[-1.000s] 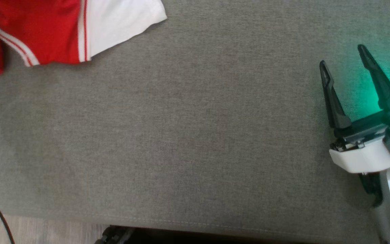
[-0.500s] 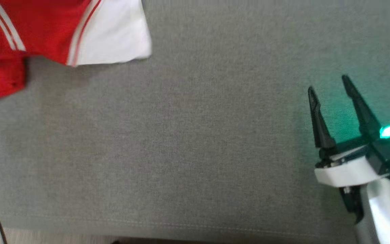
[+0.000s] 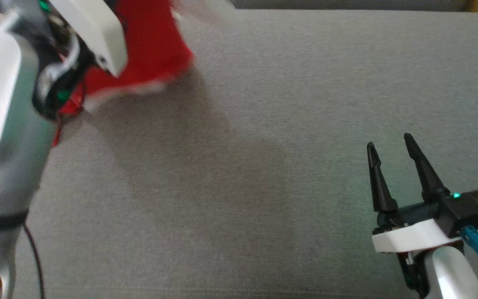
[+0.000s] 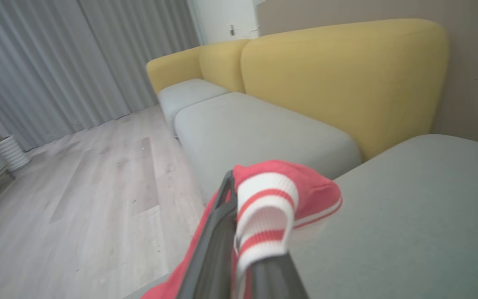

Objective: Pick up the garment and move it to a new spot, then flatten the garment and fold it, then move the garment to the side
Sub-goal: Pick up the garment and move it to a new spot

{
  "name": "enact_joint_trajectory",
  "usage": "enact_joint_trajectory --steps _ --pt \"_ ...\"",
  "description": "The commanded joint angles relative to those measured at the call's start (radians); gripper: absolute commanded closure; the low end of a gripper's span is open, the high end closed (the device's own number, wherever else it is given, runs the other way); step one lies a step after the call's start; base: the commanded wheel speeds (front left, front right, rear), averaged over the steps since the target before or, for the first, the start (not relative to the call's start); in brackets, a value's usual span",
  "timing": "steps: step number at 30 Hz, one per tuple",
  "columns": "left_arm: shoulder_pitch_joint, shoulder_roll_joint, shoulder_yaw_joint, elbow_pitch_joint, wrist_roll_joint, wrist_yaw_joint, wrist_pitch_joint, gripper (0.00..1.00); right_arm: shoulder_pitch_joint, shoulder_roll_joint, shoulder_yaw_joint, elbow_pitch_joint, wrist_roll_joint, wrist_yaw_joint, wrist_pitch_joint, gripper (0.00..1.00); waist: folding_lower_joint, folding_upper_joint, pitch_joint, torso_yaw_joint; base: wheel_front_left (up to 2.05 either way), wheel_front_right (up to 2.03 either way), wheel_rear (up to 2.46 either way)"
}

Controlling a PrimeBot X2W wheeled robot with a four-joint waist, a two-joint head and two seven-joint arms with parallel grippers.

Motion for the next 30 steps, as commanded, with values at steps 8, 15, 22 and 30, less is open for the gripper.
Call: enact_joint_trajectory --steps 8,15,22,30 --pt "0.173 -0.094 -0.095 -0.352 -0.118 0.077 0.173 1.00 -0.031 0.032 0.042 -0.041 0.027 0.008 -0.011 0.00 0.0001 0.0000 -0.022 -0.133 0.00 0.00 0.00" --pt "0.155 -0.267 -0.215 -0.161 -0.035 0.135 0.098 1.00 -0.086 0.043 0.064 -0.048 0.046 0.008 -0.011 0.00 0.0001 0.0000 0.042 -0.252 0.00 0.00 0.00" --pt "0.060 -0.326 -0.234 0.039 -0.032 0.199 -0.130 1.00 -0.102 0.044 0.074 -0.039 0.079 0.008 -0.011 0.00 0.0001 0.0000 0.075 -0.330 0.00 0.00 0.00" --pt "-0.023 -0.327 -0.391 0.160 -0.259 0.277 -0.394 0.00 -0.108 0.045 0.080 -0.036 0.095 0.008 -0.011 0.00 0.0001 0.0000 0.083 -0.368 0.00 0.00 0.00"
